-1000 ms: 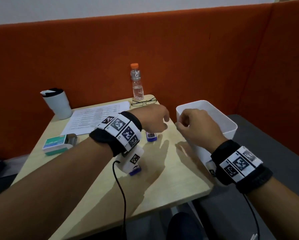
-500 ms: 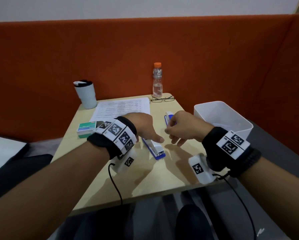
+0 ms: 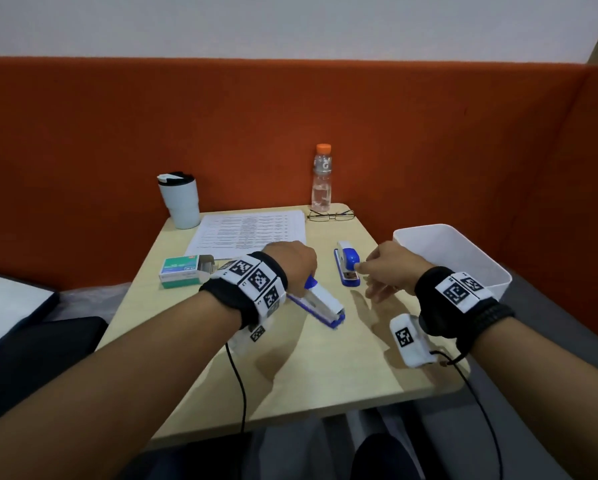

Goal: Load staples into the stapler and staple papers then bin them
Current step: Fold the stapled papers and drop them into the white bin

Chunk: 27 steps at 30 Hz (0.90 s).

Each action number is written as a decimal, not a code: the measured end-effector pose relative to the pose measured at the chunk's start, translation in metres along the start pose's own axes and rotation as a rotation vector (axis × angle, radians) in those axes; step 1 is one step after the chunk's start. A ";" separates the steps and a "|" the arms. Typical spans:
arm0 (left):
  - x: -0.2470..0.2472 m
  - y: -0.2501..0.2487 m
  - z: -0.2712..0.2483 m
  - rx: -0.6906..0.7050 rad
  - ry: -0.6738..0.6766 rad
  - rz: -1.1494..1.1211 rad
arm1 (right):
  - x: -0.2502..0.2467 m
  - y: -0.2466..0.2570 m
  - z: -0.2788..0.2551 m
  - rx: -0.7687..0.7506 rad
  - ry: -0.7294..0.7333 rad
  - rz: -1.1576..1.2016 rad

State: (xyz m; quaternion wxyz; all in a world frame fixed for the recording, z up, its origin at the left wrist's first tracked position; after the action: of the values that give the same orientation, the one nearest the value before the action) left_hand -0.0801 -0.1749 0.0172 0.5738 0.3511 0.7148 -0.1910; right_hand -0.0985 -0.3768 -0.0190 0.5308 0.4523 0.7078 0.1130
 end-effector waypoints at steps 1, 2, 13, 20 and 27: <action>0.000 0.003 0.002 -0.031 0.003 -0.003 | 0.002 -0.001 0.002 -0.007 0.016 0.005; 0.000 0.005 0.004 -0.065 0.003 -0.010 | 0.003 -0.001 0.004 -0.019 0.019 0.011; 0.002 0.002 0.019 -0.203 -0.081 -0.315 | 0.010 0.010 0.023 -0.044 -0.050 -0.078; 0.004 0.001 0.036 -0.136 -0.024 -0.370 | 0.008 0.008 0.023 -0.237 -0.129 -0.161; 0.002 0.011 0.042 -0.064 0.022 -0.234 | 0.005 0.013 0.021 -0.248 -0.160 -0.214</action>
State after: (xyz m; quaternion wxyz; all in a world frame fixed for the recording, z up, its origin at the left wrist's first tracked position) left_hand -0.0440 -0.1951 0.0054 0.5507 0.2489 0.7629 -0.2296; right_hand -0.0744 -0.3719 -0.0228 0.6461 0.3128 0.6881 0.1061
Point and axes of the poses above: each hand's wrist, its own z-axis towards the middle knuckle, its own x-axis out of the palm, y = z × x, the point moved 1 cm from there along z, towards the middle knuckle, and after that the axes turned 11 degrees about x, right-handed, at the moved point
